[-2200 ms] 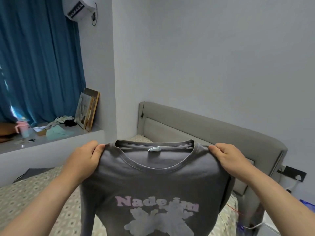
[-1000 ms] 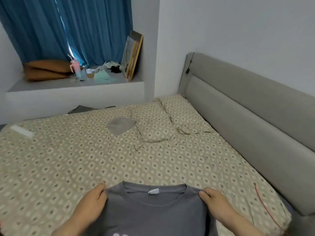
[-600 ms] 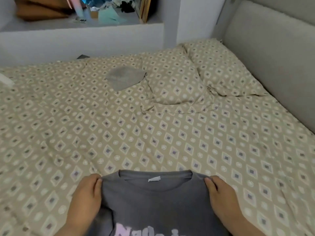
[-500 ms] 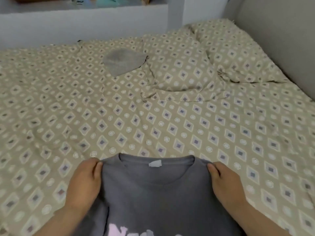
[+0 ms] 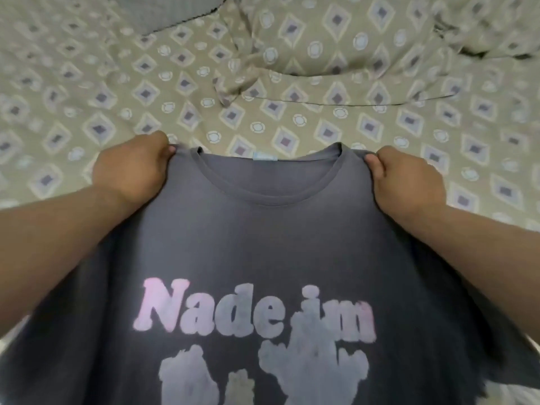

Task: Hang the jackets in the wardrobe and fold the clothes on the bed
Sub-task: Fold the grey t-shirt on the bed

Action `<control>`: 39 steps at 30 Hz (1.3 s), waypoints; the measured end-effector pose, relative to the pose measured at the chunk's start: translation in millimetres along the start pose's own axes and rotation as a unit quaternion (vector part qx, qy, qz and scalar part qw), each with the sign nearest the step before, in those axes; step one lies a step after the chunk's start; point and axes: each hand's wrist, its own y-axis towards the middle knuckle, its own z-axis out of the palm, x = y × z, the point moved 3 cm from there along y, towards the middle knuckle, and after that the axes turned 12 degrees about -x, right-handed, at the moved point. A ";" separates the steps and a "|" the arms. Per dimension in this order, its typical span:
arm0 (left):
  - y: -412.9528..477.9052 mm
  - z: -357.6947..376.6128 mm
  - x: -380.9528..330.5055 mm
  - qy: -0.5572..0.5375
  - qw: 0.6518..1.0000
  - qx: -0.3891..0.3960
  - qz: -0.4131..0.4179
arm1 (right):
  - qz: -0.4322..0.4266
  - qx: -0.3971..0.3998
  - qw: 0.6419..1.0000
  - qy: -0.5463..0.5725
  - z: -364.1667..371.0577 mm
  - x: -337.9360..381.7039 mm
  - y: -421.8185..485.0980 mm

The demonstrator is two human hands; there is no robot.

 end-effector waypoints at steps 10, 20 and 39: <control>15.9 17.7 8.9 0.006 0.999 -0.038 0.003 | 0.015 0.006 0.999 -0.046 20.1 -6.4 3.9; -18.6 -31.6 -73.1 -0.026 0.995 -0.098 0.016 | 0.093 0.044 0.985 0.141 5.5 -9.7 4.8; -99.0 2.3 -341.7 -0.118 0.972 0.120 0.161 | 0.338 0.322 0.698 0.543 -116.0 -64.1 -185.5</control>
